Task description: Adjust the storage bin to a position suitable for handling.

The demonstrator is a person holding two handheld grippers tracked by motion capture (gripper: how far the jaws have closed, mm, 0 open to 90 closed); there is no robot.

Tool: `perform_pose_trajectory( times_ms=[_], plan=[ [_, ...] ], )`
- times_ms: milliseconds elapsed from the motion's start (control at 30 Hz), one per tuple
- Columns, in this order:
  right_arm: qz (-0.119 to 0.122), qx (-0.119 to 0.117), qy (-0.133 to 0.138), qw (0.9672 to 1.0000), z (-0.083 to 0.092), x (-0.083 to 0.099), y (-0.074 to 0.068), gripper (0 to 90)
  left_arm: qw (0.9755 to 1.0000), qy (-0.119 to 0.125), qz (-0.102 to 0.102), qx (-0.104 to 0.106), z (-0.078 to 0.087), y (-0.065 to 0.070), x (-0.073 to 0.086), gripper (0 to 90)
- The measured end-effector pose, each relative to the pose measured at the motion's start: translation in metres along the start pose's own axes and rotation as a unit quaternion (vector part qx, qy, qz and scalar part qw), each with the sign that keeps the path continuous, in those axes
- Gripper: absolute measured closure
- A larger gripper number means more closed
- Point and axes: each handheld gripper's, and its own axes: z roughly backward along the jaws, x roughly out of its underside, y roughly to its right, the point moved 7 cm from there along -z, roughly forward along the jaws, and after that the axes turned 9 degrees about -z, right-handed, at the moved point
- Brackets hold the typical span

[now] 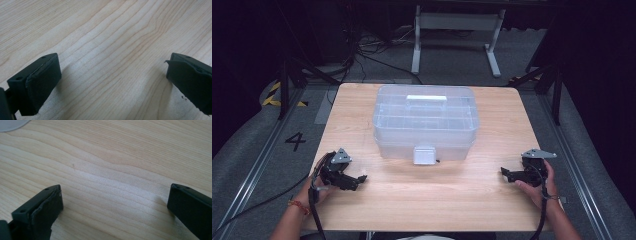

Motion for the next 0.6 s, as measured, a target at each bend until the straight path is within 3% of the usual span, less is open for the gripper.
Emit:
perform_pose_trajectory(
  times_ms=[100, 467, 600],
  plan=[
    [0.000, 0.000, 0.000, 1.0000, 0.0001, 0.0001, 0.0000, 0.3, 1.0000, 0.001, 0.000, -0.006, -0.0012, -0.0005, -0.0017, 0.1],
    [-0.001, -0.006, -0.002, 1.0000, 0.0016, 0.0009, -0.0009, 2.3, 1.0000, 0.004, -0.001, 0.000, -0.0032, -0.0008, -0.0033, 0.2],
    [0.006, -0.012, -0.002, 0.9999, 0.0064, 0.0004, -0.0028, 17.0, 1.0000, 0.005, 0.005, -0.001, -0.0040, -0.0006, -0.0038, 0.5]
  ],
)
